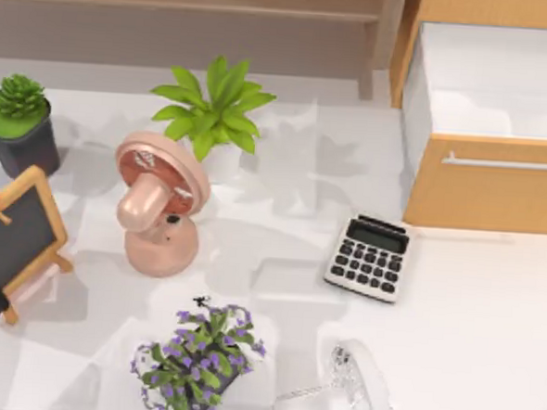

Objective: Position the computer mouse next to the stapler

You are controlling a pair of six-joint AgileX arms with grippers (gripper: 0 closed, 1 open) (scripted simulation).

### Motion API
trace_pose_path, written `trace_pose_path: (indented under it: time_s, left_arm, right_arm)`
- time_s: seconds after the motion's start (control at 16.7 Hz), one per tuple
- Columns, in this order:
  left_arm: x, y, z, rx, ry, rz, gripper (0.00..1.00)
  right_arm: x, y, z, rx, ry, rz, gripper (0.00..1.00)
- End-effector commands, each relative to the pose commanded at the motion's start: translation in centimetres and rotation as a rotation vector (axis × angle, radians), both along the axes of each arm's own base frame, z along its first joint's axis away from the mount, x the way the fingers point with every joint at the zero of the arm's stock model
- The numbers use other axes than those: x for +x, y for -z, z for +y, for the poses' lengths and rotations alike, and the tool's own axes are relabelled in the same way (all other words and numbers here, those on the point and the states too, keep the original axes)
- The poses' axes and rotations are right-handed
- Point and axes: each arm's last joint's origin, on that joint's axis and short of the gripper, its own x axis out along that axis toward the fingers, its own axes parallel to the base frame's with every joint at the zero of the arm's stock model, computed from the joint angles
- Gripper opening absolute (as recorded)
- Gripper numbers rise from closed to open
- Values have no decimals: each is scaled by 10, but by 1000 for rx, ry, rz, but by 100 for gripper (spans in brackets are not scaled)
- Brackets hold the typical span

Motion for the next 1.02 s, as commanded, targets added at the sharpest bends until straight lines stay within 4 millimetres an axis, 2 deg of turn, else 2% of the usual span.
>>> trace_pose_path:
  time_s: [0.6,1.02]
  left_arm:
    - [0,0,0,0,0,0,100]
    - [0,0,0,0,0,0,100]
  right_arm:
    - [5,-4,-2,-32,0,-64,0]
    - [6,0,-3,-37,1,-67,0]
